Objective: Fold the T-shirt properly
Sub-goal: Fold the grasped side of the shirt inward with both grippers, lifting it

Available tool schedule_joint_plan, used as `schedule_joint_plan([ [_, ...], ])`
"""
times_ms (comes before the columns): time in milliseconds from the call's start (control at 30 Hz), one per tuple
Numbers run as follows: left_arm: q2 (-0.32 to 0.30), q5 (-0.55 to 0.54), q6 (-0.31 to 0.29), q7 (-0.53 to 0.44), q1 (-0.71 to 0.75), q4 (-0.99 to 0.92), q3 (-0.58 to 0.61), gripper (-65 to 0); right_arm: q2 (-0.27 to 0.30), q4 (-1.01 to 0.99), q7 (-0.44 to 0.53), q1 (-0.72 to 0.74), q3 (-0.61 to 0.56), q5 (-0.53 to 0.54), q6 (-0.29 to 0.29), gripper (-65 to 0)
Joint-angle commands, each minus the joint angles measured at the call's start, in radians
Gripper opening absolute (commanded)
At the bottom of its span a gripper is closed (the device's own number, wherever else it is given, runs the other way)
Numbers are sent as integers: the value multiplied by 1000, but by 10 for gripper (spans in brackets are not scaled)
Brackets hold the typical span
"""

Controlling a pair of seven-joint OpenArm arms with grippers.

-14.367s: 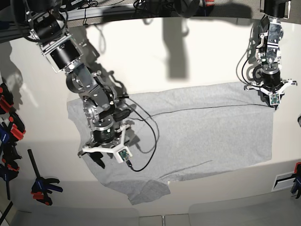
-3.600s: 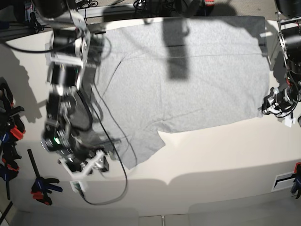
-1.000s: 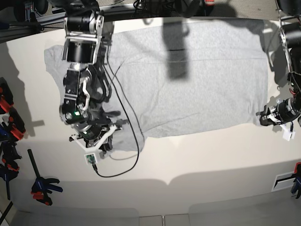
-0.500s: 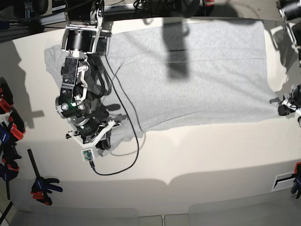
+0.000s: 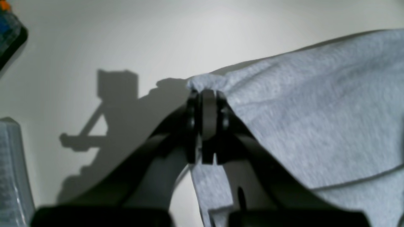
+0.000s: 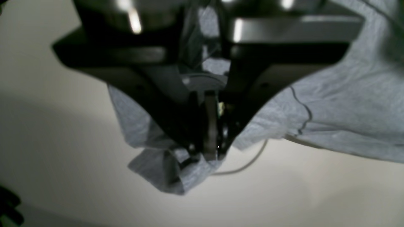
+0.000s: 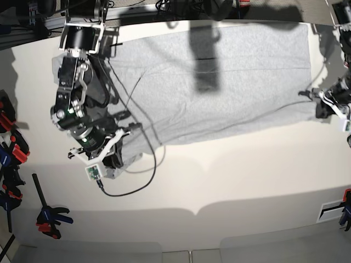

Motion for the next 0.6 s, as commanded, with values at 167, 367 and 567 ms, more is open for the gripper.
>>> schedule_joint_plan([
  [167,34,-13,0,-9,68,137,-11,-650,9,122,19,-77,9,10,6,-650],
  [367,98,-6,0,-6,152,258,-72,-650,10,184,19,-169,71,11,6,-650],
  [567,163,-8,1,-5,252,391,-224,-650,10,265,3,-253,142,60,26,-650],
])
